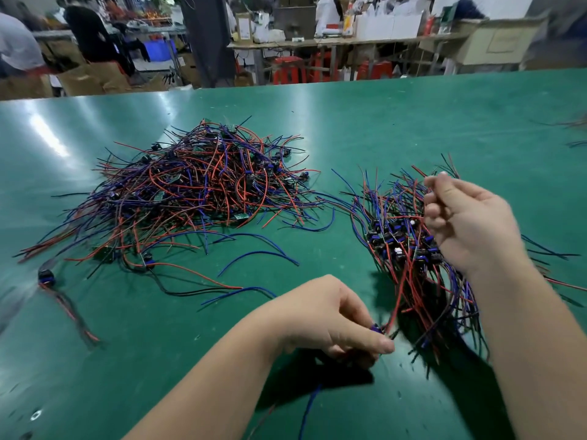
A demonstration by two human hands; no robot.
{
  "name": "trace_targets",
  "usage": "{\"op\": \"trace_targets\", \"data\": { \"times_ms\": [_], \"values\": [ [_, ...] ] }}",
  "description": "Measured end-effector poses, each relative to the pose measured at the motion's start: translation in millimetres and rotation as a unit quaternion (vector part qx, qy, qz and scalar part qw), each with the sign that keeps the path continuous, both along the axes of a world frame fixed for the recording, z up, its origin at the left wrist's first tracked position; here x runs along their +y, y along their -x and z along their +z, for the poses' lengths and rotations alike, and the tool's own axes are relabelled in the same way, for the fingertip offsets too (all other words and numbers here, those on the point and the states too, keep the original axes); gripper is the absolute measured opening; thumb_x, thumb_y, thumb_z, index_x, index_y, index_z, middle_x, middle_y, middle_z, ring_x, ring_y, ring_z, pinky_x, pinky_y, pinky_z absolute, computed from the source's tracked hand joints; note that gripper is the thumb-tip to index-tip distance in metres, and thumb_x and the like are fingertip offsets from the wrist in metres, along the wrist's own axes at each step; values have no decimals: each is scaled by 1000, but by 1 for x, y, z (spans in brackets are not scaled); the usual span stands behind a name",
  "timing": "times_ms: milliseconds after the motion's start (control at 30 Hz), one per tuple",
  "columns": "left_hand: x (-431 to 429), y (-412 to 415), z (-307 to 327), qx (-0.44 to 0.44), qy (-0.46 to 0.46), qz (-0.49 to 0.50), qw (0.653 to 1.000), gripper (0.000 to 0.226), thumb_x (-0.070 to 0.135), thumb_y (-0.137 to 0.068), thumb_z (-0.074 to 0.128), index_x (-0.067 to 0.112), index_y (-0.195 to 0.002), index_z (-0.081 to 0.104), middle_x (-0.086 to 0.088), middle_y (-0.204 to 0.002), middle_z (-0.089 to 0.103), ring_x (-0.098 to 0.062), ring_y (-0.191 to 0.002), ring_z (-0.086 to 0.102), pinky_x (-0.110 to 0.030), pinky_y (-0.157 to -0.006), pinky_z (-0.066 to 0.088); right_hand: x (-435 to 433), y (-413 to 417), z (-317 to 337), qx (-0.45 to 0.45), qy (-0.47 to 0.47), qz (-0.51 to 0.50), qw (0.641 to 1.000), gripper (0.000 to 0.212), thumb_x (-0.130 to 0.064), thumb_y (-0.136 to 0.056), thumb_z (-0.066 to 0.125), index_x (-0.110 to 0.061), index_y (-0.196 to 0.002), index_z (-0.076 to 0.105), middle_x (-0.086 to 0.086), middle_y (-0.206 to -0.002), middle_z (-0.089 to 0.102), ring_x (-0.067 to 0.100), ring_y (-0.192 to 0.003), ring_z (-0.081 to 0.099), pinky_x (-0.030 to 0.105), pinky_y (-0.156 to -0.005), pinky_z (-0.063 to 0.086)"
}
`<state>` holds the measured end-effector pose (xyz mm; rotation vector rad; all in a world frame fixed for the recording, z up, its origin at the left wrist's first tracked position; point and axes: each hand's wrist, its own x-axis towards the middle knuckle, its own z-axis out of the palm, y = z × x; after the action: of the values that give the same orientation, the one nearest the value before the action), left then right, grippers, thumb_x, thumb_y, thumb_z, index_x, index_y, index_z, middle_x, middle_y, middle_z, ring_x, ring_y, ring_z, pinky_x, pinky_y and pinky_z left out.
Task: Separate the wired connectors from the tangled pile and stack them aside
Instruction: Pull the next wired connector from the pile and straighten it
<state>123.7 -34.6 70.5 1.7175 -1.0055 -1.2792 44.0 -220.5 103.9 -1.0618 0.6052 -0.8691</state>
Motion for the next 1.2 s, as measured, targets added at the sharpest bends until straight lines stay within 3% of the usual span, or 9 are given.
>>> {"op": "trace_targets", "data": {
  "times_ms": [267, 367, 433, 500, 567, 733, 833, 967, 1200],
  "values": [
    [-4, -17, 8, 138, 128, 220, 957, 21, 32, -66, 74, 11, -67, 68, -6, -69, 71, -11, -58, 68, -17, -49, 51, 1, 0, 7, -93, 10, -176, 980, 21, -5, -96, 40, -17, -84, 53, 1, -70, 54, 10, -50, 52, 20, -50, 39],
    [-6, -24, 7, 156, 167, 315, 921, 32, 35, -62, 72, 5, -75, 66, -6, -69, 72, -11, -58, 69, -16, -48, 51, 16, -4, 6, -28, 114, -32, 993, 20, 1, -91, 51, -16, -85, 58, 0, -65, 58, 10, -52, 53, 22, -53, 43],
    [-7, -25, 4, 160, 177, 333, 912, 34, 36, -62, 71, 6, -76, 67, -5, -68, 72, -11, -58, 69, -17, -48, 52, 33, -7, 2, 48, 224, 135, 964, 16, -4, -87, 63, -18, -92, 66, 1, -74, 64, 11, -60, 58, 22, -57, 46],
    [-8, -24, 1, 159, 184, 325, 914, 30, 37, -63, 70, 8, -72, 70, -5, -65, 70, -12, -56, 68, -19, -47, 51, 49, -10, -4, 123, 324, 251, 904, 22, -13, -78, 75, -23, -97, 71, -5, -82, 69, 9, -66, 61, 20, -62, 47],
    [-8, -24, 0, 153, 191, 310, 918, 33, 40, -65, 68, 8, -66, 70, -5, -59, 66, -11, -51, 62, -20, -48, 51, 59, -14, -13, 181, 413, 255, 855, 25, -19, -74, 80, -23, -97, 72, -9, -83, 67, 8, -70, 61, 19, -67, 47],
    [-7, -26, 7, 208, 171, 248, 931, 64, 64, -71, 46, 8, -91, 71, -6, -87, 75, -18, -75, 72, -24, -54, 55, 53, -14, -13, 228, 500, 147, 822, 12, -17, -77, 77, -22, -88, 75, -6, -82, 65, 8, -68, 59, 18, -67, 45],
    [-5, -25, 12, 260, 163, 177, 935, 72, 67, -78, 33, 13, -106, 70, -4, -112, 71, -23, -86, 72, -27, -63, 56, 54, -13, -13, 222, 506, 98, 828, 14, -17, -77, 77, -21, -91, 76, -2, -83, 66, 10, -69, 61, 18, -67, 47],
    [-4, -22, 15, 270, 181, 124, 938, 66, 66, -82, 28, 24, -119, 63, 9, -124, 65, -20, -88, 71, -27, -68, 56, 56, -13, -9, 167, 430, 2, 887, 16, -16, -76, 78, -21, -91, 73, 0, -81, 69, 12, -70, 65, 27, -71, 55],
    [-4, -23, 10, 270, 186, 78, 942, 67, 68, -82, 26, 33, -131, 54, 15, -135, 56, -26, -96, 69, -29, -70, 55, 51, -6, 1, 184, 445, -13, 876, 10, -17, -75, 78, -23, -83, 74, -9, -77, 70, 4, -72, 65, 23, -71, 52]
  ]
}}
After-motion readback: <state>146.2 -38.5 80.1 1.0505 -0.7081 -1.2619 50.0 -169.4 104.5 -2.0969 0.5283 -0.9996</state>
